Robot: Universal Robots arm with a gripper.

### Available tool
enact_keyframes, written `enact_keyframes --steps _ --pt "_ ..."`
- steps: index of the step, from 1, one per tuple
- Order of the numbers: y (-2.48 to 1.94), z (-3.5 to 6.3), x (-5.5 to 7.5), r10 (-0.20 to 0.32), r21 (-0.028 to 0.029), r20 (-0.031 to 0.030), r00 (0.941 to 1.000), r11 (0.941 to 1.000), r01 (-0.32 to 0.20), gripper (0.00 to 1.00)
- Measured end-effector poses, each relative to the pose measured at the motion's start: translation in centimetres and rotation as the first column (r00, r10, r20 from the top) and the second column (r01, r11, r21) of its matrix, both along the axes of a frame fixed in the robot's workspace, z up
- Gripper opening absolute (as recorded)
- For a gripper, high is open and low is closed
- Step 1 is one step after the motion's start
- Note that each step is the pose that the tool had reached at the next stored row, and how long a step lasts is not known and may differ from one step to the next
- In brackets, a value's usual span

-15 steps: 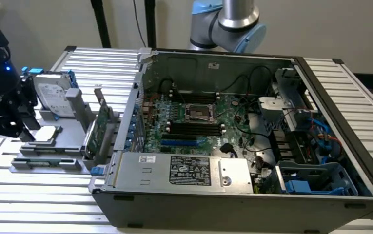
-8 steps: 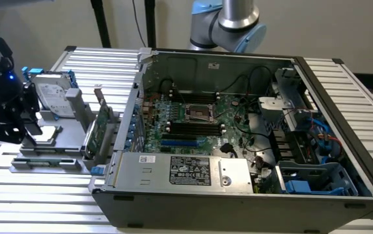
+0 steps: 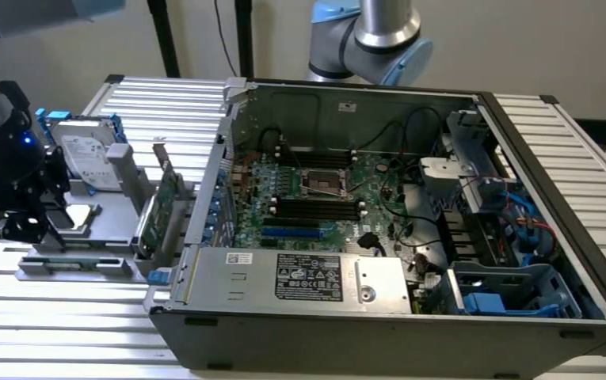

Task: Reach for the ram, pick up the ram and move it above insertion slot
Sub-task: 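Pick up the ram and move it above insertion slot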

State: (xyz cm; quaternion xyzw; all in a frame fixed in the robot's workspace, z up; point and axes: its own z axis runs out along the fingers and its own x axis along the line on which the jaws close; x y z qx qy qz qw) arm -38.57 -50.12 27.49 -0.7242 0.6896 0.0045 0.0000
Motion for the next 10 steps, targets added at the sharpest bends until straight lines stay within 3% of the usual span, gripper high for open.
enact_keyframes --steps 10 --pt "0.00 -1.82 0.0 -0.003 0.0000 0.0000 1.0000 1.0000 0.003 0.36"
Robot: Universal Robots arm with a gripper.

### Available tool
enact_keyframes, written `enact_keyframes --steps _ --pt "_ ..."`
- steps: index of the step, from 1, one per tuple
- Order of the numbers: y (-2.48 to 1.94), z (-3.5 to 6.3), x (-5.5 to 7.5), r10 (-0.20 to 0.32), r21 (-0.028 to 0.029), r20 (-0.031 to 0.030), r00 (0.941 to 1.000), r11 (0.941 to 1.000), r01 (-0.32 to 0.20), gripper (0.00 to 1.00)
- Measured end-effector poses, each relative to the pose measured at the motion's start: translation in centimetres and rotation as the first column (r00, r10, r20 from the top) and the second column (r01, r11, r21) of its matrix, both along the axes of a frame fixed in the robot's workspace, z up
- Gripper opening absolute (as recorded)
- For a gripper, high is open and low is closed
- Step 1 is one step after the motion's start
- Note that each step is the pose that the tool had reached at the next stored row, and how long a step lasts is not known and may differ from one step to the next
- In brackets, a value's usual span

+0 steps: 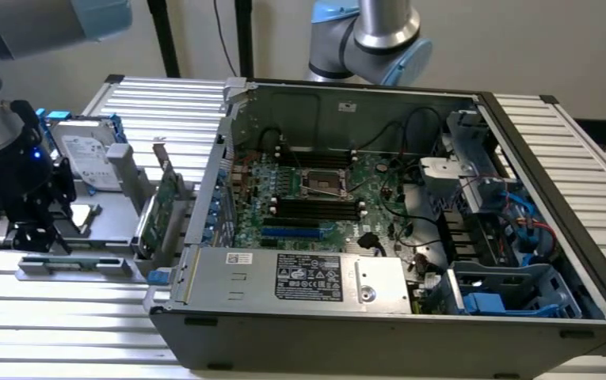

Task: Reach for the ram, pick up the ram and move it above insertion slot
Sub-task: 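Pick up the ram and move it above insertion slot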

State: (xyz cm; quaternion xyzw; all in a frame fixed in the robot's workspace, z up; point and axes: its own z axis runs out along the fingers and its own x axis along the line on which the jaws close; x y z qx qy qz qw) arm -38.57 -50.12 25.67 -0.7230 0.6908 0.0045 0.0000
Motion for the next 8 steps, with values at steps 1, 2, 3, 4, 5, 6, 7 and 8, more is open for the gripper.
enact_keyframes --steps 1,2,3,4,5,6,7,8 --pt "0.00 -0.19 0.0 -0.003 0.0001 0.0002 1.0000 1.0000 0.003 0.36" --pt "0.00 -0.36 0.0 -0.007 0.0001 0.0001 1.0000 1.0000 0.007 0.36" --pt "0.00 -0.54 0.0 -0.014 0.0001 0.0001 0.9999 0.9999 0.014 0.36" --pt "0.00 -0.72 0.0 -0.025 0.0000 0.0000 0.9997 0.9997 0.025 0.36" --pt "0.00 -0.90 0.0 -0.037 0.0000 0.0000 0.9993 0.9993 0.037 0.36" --pt "0.00 -1.10 0.0 -0.045 0.0001 0.0001 0.9990 0.9990 0.045 0.36" --pt "0.00 -1.28 0.0 -0.049 0.0001 0.0000 0.9988 0.9988 0.049 0.36" --pt "0.00 -1.46 0.0 -0.052 0.0001 0.0001 0.9986 0.9986 0.052 0.36"
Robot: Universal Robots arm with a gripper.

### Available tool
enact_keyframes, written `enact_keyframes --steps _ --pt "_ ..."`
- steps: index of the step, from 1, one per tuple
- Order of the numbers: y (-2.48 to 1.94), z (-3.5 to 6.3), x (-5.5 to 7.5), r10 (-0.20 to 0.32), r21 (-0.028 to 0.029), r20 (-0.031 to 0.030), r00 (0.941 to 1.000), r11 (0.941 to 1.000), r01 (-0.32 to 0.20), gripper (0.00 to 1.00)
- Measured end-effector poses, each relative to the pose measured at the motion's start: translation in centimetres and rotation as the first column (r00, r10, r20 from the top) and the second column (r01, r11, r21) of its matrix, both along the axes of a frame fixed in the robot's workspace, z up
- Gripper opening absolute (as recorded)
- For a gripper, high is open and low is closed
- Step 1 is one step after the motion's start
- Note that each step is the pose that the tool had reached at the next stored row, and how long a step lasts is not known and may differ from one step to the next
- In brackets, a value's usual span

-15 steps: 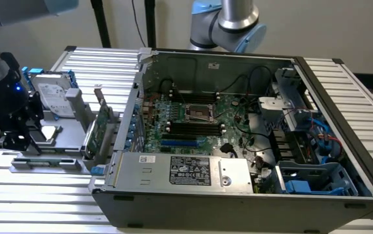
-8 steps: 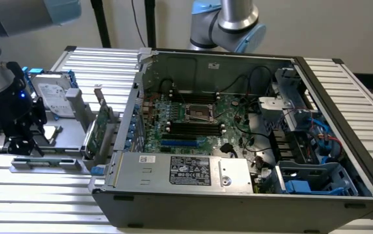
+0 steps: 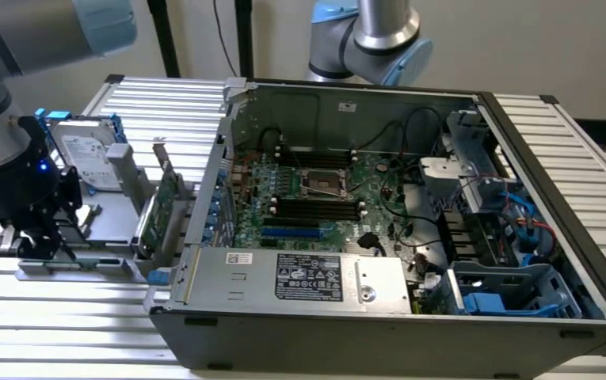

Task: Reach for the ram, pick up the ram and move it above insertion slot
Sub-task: 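Pick up the ram and move it above insertion slot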

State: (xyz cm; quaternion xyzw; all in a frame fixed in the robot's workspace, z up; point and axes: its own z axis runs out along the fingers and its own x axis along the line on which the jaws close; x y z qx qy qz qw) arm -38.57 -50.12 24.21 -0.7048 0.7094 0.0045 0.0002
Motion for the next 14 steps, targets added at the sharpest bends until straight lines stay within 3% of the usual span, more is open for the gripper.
enact_keyframes --steps 14 --pt "0.03 -2.55 0.0 -0.005 0.0000 0.0000 1.0000 1.0000 0.005 0.36"
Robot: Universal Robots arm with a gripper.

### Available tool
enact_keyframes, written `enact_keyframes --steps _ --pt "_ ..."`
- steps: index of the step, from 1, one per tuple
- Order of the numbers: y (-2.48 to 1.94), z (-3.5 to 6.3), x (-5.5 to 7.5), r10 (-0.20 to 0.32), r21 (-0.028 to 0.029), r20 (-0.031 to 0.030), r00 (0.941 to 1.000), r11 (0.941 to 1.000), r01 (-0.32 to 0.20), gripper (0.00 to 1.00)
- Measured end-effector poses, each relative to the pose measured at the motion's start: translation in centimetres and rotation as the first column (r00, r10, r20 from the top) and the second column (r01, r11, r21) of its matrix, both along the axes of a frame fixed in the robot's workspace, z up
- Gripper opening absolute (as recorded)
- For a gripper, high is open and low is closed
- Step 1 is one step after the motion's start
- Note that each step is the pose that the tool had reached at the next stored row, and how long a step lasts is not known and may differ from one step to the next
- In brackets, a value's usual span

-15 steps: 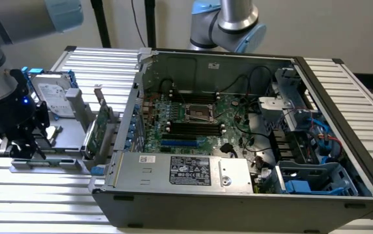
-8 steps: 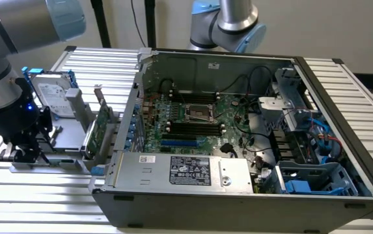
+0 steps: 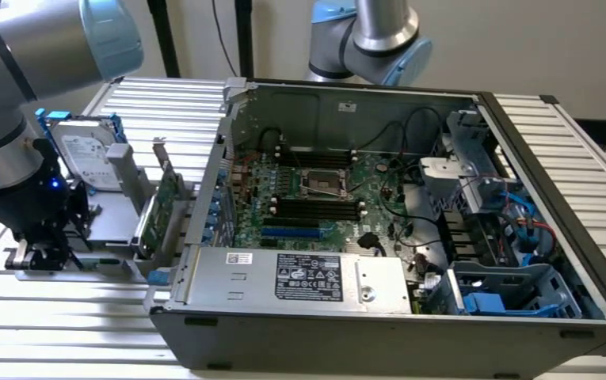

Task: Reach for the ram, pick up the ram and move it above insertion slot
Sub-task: 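Pick up the ram and move it above insertion slot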

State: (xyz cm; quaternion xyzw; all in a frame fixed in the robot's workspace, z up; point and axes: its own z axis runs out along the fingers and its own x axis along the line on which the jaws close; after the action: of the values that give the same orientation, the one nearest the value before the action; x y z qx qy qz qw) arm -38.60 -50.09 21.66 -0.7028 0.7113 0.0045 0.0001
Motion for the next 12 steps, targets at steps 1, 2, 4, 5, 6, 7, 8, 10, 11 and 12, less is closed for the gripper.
enact_keyframes --steps 1,2,4,5,6,7,8,10,11,12 --pt "0.02 -0.18 -0.02 0.000 0.0000 0.0000 1.0000 1.0000 0.000 0.36" --pt "0.04 -0.35 -0.06 0.000 0.0000 0.0000 1.0000 1.0000 0.000 0.36" --pt "0.09 -0.50 -0.14 0.000 0.0001 0.0000 1.0000 1.0000 0.000 0.36" --pt "0.16 -0.53 -0.20 0.000 0.0000 0.0000 1.0000 1.0000 0.000 0.36" --pt "0.24 -0.57 -0.27 0.000 0.0000 -0.0001 1.0000 1.0000 0.000 0.36" --pt "0.30 -0.62 -0.35 0.000 0.0000 0.0000 1.0000 1.0000 0.000 0.36" --pt "0.35 -0.68 -0.45 0.000 0.0001 0.0000 1.0000 1.0000 0.000 0.36" --pt "0.41 -0.88 -0.56 0.000 0.0001 0.0001 1.0000 1.0000 0.000 0.36" --pt "0.47 -0.97 -0.57 0.000 0.0001 0.0001 1.0000 1.0000 0.000 0.36" --pt "0.55 -1.04 -0.58 0.000 0.0001 0.0000 1.0000 1.0000 0.000 0.36"
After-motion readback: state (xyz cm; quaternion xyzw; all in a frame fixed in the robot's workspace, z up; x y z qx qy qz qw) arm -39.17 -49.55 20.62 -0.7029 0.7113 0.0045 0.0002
